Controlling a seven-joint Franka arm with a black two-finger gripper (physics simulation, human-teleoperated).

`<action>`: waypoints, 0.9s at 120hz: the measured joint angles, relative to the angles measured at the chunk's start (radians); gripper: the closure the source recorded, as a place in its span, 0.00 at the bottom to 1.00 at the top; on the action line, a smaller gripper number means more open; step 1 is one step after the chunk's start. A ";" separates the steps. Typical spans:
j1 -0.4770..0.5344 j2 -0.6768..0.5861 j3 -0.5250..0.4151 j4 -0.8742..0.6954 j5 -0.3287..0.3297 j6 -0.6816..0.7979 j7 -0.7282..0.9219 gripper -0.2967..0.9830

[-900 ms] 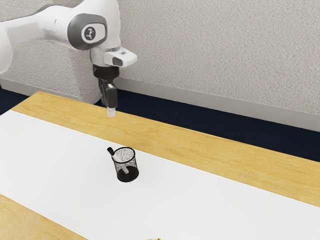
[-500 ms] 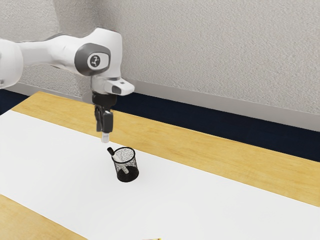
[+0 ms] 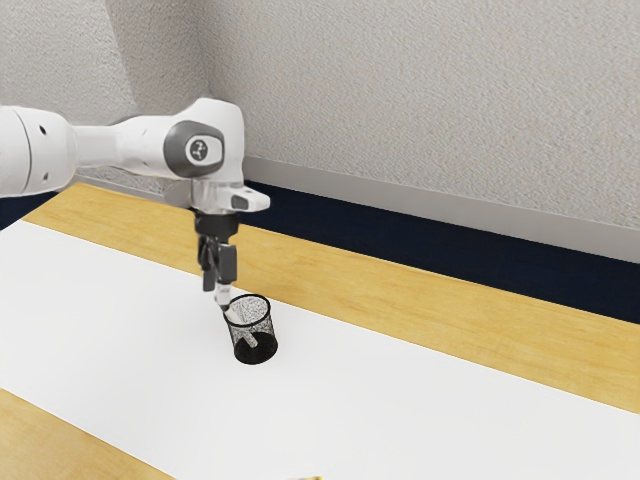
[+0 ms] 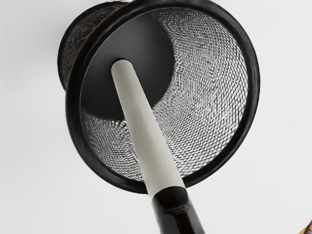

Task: Take the marker out of the pen holder and place it to the left of the pen holder.

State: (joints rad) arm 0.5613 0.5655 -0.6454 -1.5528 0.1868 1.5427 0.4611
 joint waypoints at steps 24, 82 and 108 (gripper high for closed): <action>-0.022 0.053 0.026 0.054 0.016 0.001 -0.008 0.24; -0.035 0.113 0.041 0.103 0.022 0.019 -0.025 0.37; -0.034 0.104 0.040 0.103 0.024 0.024 -0.029 0.56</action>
State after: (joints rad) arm 0.5272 0.6691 -0.6058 -1.4498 0.2110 1.5672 0.4318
